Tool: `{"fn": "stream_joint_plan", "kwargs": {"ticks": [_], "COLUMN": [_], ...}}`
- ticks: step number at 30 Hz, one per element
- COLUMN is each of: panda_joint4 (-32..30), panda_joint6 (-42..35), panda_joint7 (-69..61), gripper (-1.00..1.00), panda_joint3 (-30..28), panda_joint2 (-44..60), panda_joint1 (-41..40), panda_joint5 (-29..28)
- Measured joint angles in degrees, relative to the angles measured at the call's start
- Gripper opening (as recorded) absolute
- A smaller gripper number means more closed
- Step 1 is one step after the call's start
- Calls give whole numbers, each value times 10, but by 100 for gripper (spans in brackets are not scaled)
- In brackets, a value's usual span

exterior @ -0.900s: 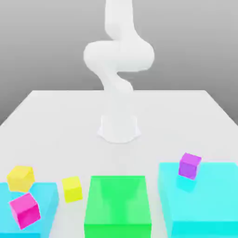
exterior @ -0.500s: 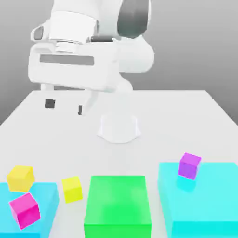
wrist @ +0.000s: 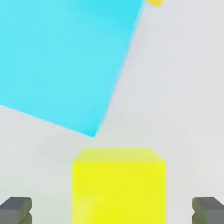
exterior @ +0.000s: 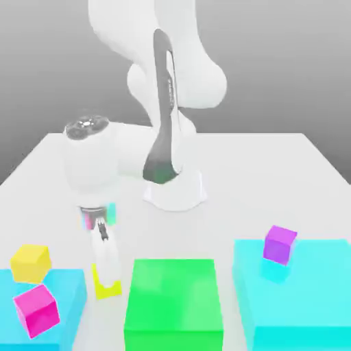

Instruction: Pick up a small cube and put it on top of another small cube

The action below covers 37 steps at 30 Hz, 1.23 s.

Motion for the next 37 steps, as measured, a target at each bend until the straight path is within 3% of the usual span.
{"fn": "stream_joint_plan", "kwargs": {"ticks": [1, 8, 15, 30, 33, 34, 37], "panda_joint4": [2, 1, -16, 279, 286, 284, 284], "panda_joint6": [9, 8, -100, -370, -332, -312, -312], "panda_joint7": [1, 2, -2, 23, 25, 25, 25], "gripper": [-100, -100, -100, -100, -100, 100, 100], "panda_joint3": [-2, -1, 6, 2, 1, 0, 0], "panda_joint2": [11, 9, -116, -92, -46, -29, -29], "panda_joint1": [2, 1, -6, -19, -18, -18, -18], "panda_joint5": [-1, -3, 4, 7, 5, 5, 5]}}
